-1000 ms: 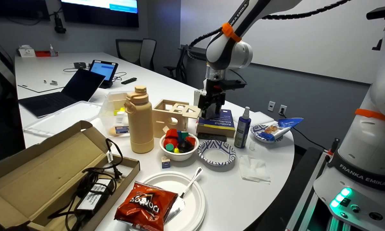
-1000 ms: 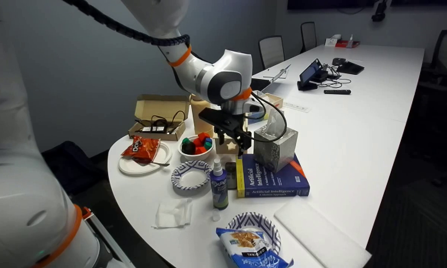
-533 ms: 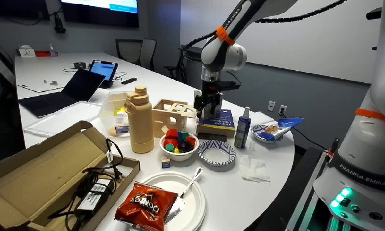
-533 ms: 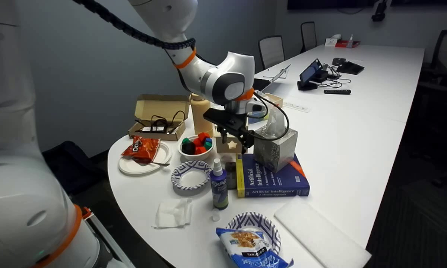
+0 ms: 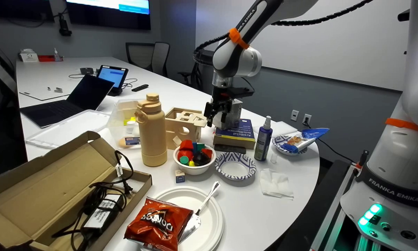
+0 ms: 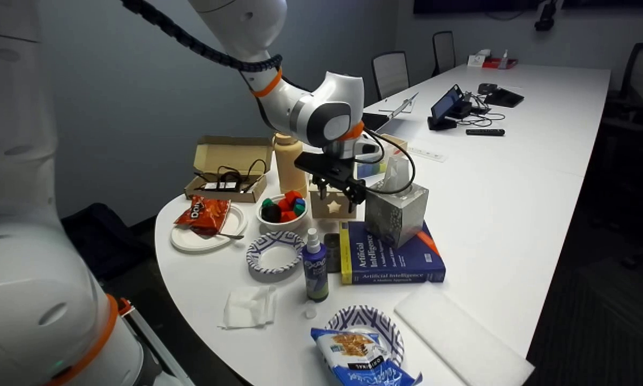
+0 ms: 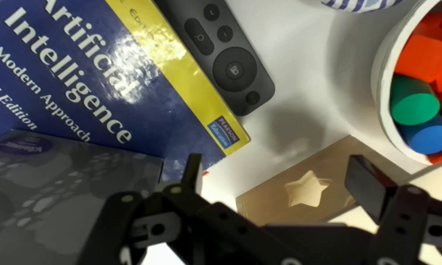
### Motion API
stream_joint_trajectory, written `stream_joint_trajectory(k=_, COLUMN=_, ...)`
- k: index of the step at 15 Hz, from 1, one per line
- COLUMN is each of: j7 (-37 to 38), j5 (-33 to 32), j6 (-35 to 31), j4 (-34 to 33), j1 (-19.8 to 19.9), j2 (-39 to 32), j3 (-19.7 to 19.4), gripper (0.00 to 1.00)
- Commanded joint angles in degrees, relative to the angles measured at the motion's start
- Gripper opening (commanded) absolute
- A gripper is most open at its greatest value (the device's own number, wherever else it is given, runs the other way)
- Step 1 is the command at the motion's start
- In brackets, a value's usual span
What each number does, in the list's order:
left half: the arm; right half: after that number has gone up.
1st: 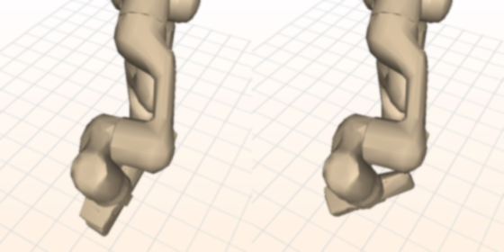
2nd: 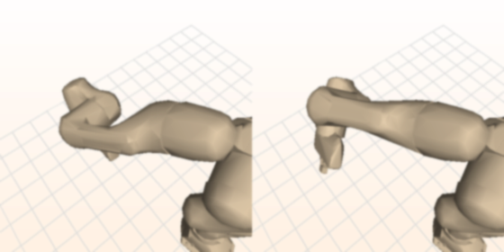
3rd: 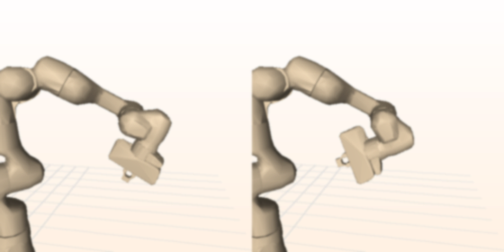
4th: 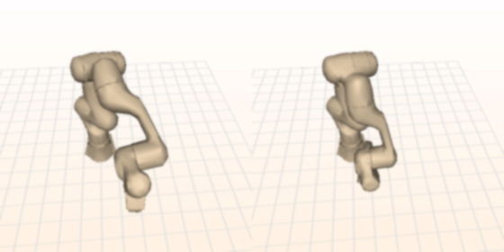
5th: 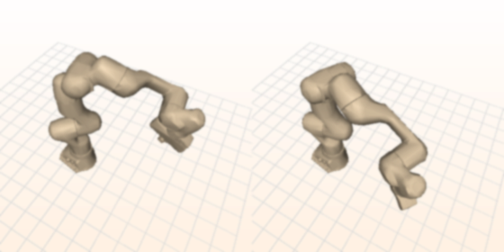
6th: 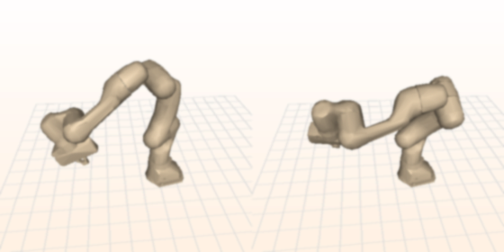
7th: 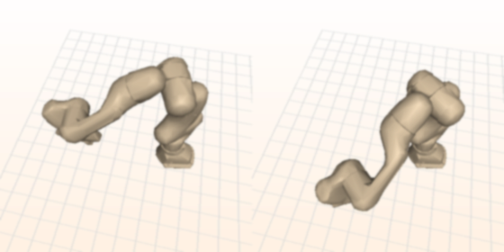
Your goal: Close the lid of the shape sorter
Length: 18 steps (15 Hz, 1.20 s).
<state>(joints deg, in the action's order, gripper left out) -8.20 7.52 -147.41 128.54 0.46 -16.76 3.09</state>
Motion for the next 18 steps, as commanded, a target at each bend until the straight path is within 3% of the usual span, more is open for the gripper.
stream_joint_trajectory(k=1, j7=-2.0, j5=0.9, j6=-1.1, j4=-1.8, j1=0.7, j2=-1.0, j3=1.2, gripper=1.00)
stream_joint_trajectory(k=18, j7=-3.5, j5=0.0, j6=1.2, j4=-7.6, j1=0.5, j2=-4.4, j3=3.2, gripper=1.00)
